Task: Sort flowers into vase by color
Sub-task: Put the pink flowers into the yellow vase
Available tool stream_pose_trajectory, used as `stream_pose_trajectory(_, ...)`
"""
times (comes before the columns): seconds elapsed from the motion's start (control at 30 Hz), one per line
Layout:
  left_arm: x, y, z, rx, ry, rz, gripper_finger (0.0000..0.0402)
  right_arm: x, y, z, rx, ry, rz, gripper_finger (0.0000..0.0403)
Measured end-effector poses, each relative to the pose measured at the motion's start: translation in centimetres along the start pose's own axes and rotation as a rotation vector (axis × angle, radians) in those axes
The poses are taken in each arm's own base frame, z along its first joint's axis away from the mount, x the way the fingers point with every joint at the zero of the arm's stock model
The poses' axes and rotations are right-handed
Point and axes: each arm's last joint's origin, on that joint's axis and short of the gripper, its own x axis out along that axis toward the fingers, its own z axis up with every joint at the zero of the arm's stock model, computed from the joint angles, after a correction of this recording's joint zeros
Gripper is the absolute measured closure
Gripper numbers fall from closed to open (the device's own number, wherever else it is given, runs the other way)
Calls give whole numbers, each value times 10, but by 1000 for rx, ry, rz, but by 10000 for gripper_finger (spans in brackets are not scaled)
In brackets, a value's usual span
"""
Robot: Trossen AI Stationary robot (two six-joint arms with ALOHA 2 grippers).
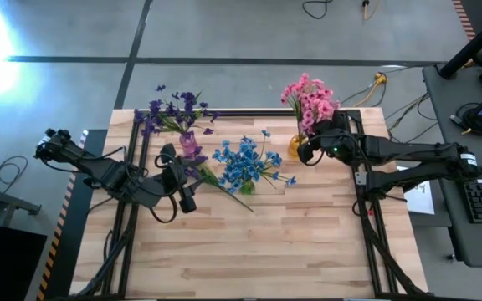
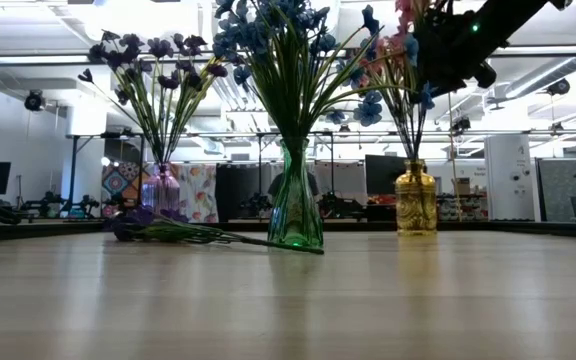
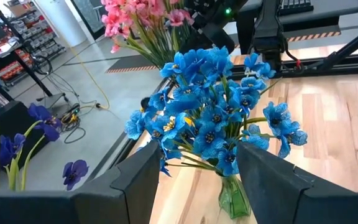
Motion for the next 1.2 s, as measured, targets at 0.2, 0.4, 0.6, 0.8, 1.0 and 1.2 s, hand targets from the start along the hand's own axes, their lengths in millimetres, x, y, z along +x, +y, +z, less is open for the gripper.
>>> stream_pose_trajectory(0.2,0,0,0,0,0,0,205,-6,-1,11,50,-12,4,390)
stream_pose_trajectory(0.4,1,-1,-4,11,8,2,205,-6,-1,11,49,-4,1,390)
stream_pose_trajectory(0.6,1,-1,-3,14,2,4,205,-6,-1,12,18,-6,1,390)
stream_pose_trajectory(0.8,1,-1,-3,20,2,4,205,-5,-1,10,-4,-3,0,390)
stream_pose_trajectory(1.0,1,-1,-3,20,2,4,205,-5,-1,11,123,-3,-4,390)
stream_pose_trajectory(1.2,1,-1,-3,20,3,4,205,-6,-1,12,195,-8,-1,390)
